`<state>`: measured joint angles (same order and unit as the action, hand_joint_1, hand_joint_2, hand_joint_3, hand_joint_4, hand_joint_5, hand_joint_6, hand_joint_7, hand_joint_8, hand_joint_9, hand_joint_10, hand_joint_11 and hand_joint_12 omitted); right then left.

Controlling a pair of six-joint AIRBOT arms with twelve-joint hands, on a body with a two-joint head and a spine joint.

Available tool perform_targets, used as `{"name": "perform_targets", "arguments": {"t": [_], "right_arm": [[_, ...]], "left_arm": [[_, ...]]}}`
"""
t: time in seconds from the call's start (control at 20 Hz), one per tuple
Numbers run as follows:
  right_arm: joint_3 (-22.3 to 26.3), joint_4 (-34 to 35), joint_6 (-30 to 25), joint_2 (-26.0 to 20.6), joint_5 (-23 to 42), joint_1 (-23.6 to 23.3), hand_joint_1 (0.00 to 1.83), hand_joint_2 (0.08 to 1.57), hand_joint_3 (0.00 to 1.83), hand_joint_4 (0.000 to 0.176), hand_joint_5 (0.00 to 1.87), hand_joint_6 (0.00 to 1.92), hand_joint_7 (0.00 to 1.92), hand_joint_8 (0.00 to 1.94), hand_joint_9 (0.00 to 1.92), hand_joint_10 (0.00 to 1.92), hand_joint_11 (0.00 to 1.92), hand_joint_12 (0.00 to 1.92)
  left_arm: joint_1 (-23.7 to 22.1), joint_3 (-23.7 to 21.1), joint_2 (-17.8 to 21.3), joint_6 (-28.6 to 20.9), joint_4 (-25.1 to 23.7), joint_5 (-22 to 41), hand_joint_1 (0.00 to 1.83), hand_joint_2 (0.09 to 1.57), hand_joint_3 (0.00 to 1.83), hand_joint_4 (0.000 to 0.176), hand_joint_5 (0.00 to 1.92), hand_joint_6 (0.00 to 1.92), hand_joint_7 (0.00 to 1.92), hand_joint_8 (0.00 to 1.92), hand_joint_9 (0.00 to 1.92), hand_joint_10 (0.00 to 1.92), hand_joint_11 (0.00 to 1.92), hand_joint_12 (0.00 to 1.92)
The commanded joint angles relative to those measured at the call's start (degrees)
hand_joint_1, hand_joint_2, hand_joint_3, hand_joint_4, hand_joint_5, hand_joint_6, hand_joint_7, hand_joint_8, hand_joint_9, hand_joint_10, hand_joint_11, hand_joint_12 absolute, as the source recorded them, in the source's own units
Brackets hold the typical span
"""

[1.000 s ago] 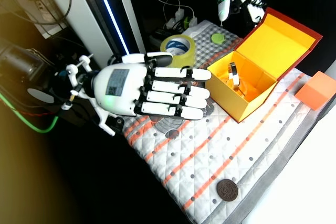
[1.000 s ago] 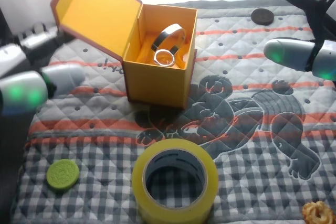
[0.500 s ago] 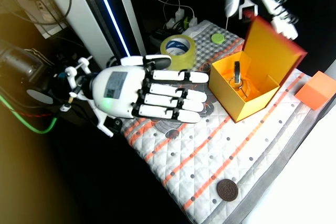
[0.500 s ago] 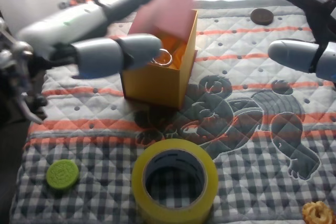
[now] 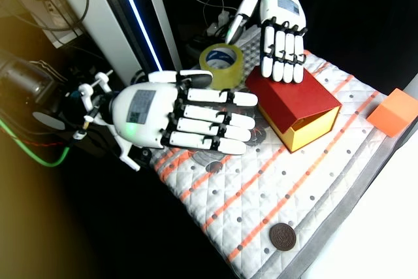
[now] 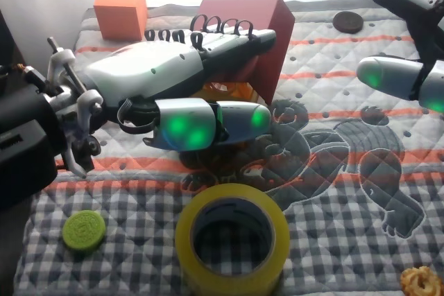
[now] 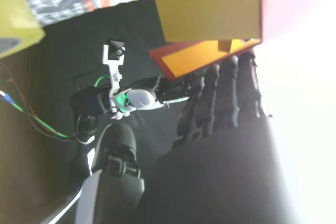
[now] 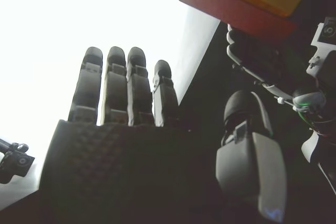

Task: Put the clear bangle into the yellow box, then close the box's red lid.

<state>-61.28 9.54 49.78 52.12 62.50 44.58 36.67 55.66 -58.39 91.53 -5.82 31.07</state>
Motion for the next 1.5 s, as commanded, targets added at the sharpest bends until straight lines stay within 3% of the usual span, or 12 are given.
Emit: {"name": "perform_targets", "arguments": {"t": [0.0, 0.2, 0.45, 0.65, 0.7, 0.8, 0.85, 0.95, 1.0, 1.1, 1.2, 1.45], "right_arm": [[0.1, 0.5, -0.4, -0.4, 7.2, -0.3, 0.0, 1.21, 0.02, 0.095, 0.12, 0.01, 0.17, 0.0, 0.08, 0.0, 0.0, 0.0], [0.1, 0.6, -0.8, -0.4, 7.2, 0.0, 0.0, 1.21, 0.01, 0.106, 0.12, 0.0, 0.2, 0.01, 0.11, 0.01, 0.0, 0.0], [0.1, 0.6, -0.9, -0.4, 7.2, 0.1, 0.0, 1.18, 0.0, 0.129, 0.14, 0.01, 0.2, 0.01, 0.14, 0.02, 0.0, 0.0], [0.1, 0.6, -1.1, -0.3, 7.2, 0.2, 0.0, 1.18, 0.0, 0.107, 0.14, 0.01, 0.2, 0.0, 0.14, 0.01, 0.0, 0.0], [0.2, 0.6, -1.2, -0.5, 7.2, 0.3, 0.0, 1.17, 0.0, 0.116, 0.15, 0.01, 0.2, 0.0, 0.13, 0.01, 0.0, 0.0], [0.3, 0.6, -1.2, -0.7, 7.3, 0.3, 0.0, 1.19, 0.0, 0.118, 0.14, 0.0, 0.19, 0.0, 0.12, 0.0, 0.0, 0.0], [0.3, 0.6, -1.2, -0.7, 7.3, 0.3, 0.0, 1.2, 0.01, 0.108, 0.14, 0.0, 0.18, 0.0, 0.12, 0.0, 0.0, 0.0], [0.3, 0.6, -1.2, -0.5, 7.3, 0.3, 0.0, 1.19, 0.0, 0.117, 0.14, 0.0, 0.18, 0.0, 0.12, 0.0, 0.0, 0.0], [0.3, 0.6, -1.2, -0.5, 7.3, 0.4, 0.0, 1.17, 0.0, 0.108, 0.14, 0.01, 0.2, 0.01, 0.14, 0.01, 0.01, 0.0], [0.3, 0.6, -1.2, -0.5, 7.3, 0.5, 0.0, 1.16, 0.0, 0.107, 0.16, 0.01, 0.22, 0.01, 0.15, 0.01, 0.01, 0.0], [0.3, 0.7, -1.2, -0.6, 7.3, 0.5, 0.0, 1.17, 0.0, 0.115, 0.16, 0.01, 0.23, 0.01, 0.15, 0.01, 0.01, 0.0], [0.3, 0.7, -1.2, -0.6, 7.3, 0.6, 0.0, 1.17, 0.0, 0.101, 0.15, 0.0, 0.24, 0.01, 0.14, 0.0, 0.0, 0.0]], "left_arm": [[0.1, -0.2, -0.9, -0.7, -0.8, 2.6, 0.0, 1.23, 0.0, 0.0, 0.09, 0.01, 0.11, 0.0, 0.13, 0.0, 0.1, 0.05], [1.0, 0.4, -1.6, -0.8, 0.1, 1.3, 0.0, 1.21, 0.0, 0.0, 0.04, 0.0, 0.05, 0.0, 0.01, 0.0, 0.0, 0.0], [1.4, 0.8, -1.4, -0.9, 1.5, 1.2, 0.0, 1.21, 0.0, 0.0, 0.08, 0.0, 0.1, 0.0, 0.07, 0.01, 0.0, 0.0], [3.4, 0.2, -1.6, -1.1, 1.3, -0.4, 0.0, 1.22, 0.0, 0.0, 0.06, 0.0, 0.07, 0.0, 0.04, 0.0, 0.0, 0.0], [3.8, 0.1, -1.6, -1.5, 1.3, -0.4, 0.0, 1.22, 0.0, 0.0, 0.03, 0.0, 0.04, 0.0, 0.03, 0.0, 0.0, 0.0], [4.0, 0.2, -1.1, -1.8, 1.8, -0.1, 0.0, 1.22, 0.0, 0.0, 0.0, 0.0, 0.01, 0.0, 0.01, 0.0, 0.0, 0.0], [4.0, 0.2, -0.8, -1.8, 2.5, 0.5, 0.0, 1.23, 0.0, 0.0, 0.01, 0.0, 0.0, 0.0, 0.01, 0.0, 0.0, 0.0], [3.9, 0.3, -0.2, -1.8, 4.1, 2.3, 0.0, 1.25, 0.01, 0.0, 0.03, 0.01, 0.0, 0.0, 0.02, 0.01, 0.0, 0.0], [3.8, 0.3, 0.1, -1.8, 4.9, 3.4, 0.0, 1.25, 0.01, 0.0, 0.03, 0.01, 0.01, 0.0, 0.01, 0.0, 0.0, 0.0], [3.5, 0.3, 0.8, -1.8, 6.7, 6.1, 0.0, 1.23, 0.0, 0.0, 0.01, 0.0, 0.02, 0.01, 0.01, 0.0, 0.0, 0.0], [3.3, 0.2, 1.4, -1.9, 8.2, 8.8, 0.0, 1.2, 0.0, 0.0, 0.0, 0.0, 0.0, 0.0, 0.01, 0.0, 0.0, 0.0], [3.3, -1.1, 3.8, -1.9, 10.6, 15.5, 0.0, 1.24, 0.0, 0.0, 0.0, 0.0, 0.0, 0.0, 0.0, 0.0, 0.0, 0.0]]}}
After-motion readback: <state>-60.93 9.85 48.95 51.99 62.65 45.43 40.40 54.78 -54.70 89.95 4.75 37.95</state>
